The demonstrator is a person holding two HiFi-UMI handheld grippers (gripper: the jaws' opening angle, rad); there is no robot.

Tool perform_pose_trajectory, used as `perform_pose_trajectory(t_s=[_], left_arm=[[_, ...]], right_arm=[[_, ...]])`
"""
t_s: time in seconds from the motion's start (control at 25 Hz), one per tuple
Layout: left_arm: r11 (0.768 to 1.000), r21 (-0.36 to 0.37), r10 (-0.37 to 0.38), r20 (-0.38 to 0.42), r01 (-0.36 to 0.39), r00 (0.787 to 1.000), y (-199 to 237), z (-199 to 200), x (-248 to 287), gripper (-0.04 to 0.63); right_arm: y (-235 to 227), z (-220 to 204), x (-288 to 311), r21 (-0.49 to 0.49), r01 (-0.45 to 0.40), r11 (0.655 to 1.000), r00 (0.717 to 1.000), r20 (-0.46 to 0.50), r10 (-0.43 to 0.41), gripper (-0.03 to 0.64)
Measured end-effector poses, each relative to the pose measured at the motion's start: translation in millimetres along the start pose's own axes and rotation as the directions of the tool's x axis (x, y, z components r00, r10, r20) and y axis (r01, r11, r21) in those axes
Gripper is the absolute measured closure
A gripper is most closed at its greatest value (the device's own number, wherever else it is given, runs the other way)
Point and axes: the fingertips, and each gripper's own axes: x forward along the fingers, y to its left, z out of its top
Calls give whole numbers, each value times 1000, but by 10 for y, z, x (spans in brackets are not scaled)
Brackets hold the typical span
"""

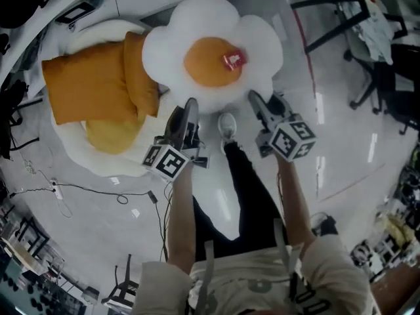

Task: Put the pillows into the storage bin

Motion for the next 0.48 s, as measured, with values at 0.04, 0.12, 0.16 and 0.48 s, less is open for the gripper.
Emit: perform_pose_trajectory(t_s=[0.04,0.12,0.16,0.48], left_arm=[[1000,-1,-7,-13,7,1000,-90,-83,154,526],[1000,-8,-22,-47,21,999,-205,-227,401,526],[1000,-11,-29,-70,29,997,-232,-313,507,526],[1000,-9,-22,-235,21,972,-105,-830,1126,526]], right_arm=[[-164,86,-65,-1,20,1000,1000,6,-20,483],[-424,209,-159,-4,58,998,998,14,-58,483],[-548,240,-199,-6,79,997,997,15,-79,483],[-1255,219,-236,2,208,978,978,1,-208,483]])
